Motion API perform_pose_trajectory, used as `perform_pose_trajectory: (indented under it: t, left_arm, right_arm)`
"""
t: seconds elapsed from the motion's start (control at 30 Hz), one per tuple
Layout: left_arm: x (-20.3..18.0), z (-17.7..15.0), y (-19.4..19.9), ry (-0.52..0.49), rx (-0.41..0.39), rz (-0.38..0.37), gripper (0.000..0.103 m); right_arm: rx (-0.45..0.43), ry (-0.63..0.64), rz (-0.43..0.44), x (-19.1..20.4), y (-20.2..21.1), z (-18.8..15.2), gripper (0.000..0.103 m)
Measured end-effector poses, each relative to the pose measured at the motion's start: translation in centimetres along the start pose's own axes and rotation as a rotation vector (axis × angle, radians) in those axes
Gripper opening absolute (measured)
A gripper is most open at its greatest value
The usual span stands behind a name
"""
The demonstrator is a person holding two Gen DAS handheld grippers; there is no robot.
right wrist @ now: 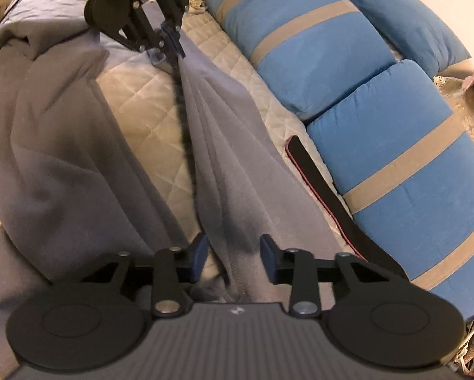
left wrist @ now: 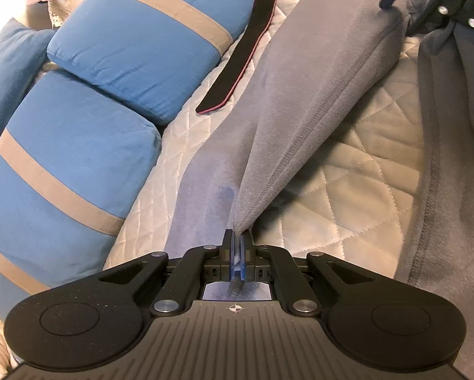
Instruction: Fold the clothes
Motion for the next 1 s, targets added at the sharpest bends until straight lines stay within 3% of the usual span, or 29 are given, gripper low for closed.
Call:
perform_pose_trajectory:
  t: [0.03,0.07,0.1,0.17,0.57,1.0]
  left_arm:
    - [0.0,0.0,0.0,-0.001,0.0,-0.001,0.003]
    - [-0.1,0.0,0.0,-0.002,0.0,-0.002,0.003]
    - [-0.1,-0.1,0.1,-0.003,0.0,-0.003,0.003]
    - [-0.1,-0.1,0.1,-0.004,-0.001,-0.005,0.004]
    - [-1.3,-0.2,0.4,-0.05,-0.005,-0.028,0.004]
    - [-2.0,-1.1,0.4,-0.045,0.02,-0.061,0.006]
  right_arm:
    - [0.006,0.0,0.001,0.0,-0.2,0.0,0.039]
    - [0.01,0.004,0.005,0.1,-0.3,-0.1,0.027]
    - [0.013,0.01,0.01,0.1,-0.3,-0.1,0.008]
    - [0.021,0.036,0.019,0.4,-0.2,0.0,0.005]
    - [0.062,0.295,0.101,2.9,0.3,-1.8,0.002]
    - [0.072,0.367,0.1,3.6,-0.3,-2.0,0.005]
Point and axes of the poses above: each gripper's, at about its wrist camera, not at the fingertips, and y roughly against the way its jaws point, x to its left, z to its top, the point moved 5 cm from there along -y, roughly the way its jaws point, and after that the axes turned 5 degrees about -y, right-handed, at the moved point
